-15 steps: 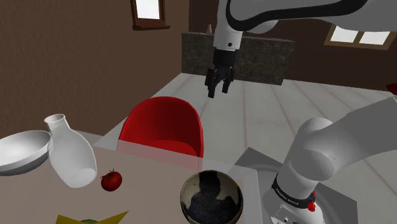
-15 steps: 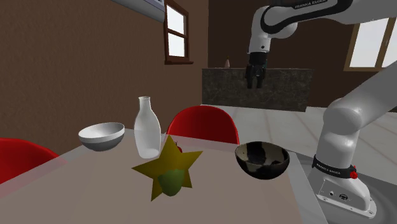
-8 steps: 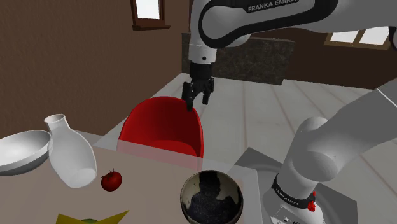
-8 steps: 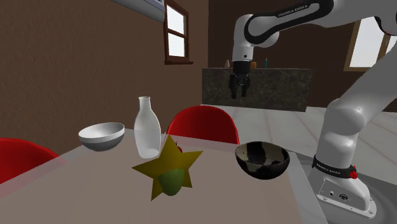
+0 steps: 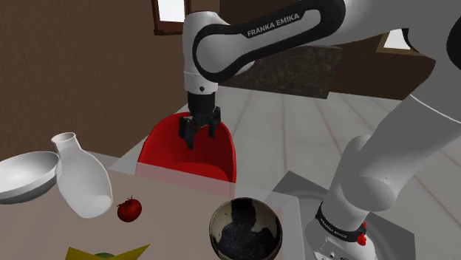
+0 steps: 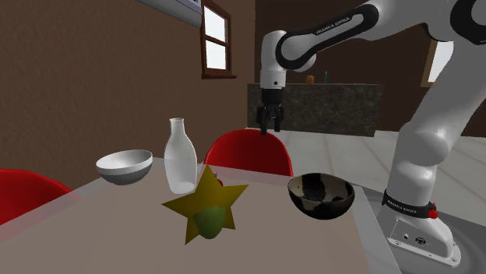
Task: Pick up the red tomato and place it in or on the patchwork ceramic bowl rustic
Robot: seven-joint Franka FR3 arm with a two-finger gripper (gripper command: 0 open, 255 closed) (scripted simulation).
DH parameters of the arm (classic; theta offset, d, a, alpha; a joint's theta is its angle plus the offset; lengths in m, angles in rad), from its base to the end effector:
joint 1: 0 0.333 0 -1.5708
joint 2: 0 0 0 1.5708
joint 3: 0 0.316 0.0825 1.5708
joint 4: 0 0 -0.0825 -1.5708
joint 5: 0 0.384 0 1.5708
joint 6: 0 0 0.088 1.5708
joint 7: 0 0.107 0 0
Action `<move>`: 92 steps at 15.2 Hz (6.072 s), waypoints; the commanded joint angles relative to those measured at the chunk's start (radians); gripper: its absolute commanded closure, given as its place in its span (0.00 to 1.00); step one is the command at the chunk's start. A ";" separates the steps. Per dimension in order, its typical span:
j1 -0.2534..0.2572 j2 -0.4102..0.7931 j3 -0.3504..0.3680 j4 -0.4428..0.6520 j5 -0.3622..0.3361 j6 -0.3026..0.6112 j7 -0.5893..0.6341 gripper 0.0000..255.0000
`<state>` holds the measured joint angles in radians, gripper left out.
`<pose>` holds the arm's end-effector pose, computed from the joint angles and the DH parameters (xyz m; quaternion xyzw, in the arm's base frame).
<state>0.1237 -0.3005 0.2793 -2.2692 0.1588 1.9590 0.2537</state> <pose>0.4170 0.1956 0.4731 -0.9987 -0.0375 0.0188 0.0278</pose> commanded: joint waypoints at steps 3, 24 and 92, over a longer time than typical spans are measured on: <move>0.021 0.134 0.059 0.080 -0.029 0.051 0.067 0.00; 0.219 0.753 0.144 0.533 -0.302 0.143 0.350 0.00; 0.179 0.027 0.180 0.074 0.029 -0.061 0.222 1.00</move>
<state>0.2948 -0.2157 0.4631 -2.1347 0.1612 1.8902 0.4857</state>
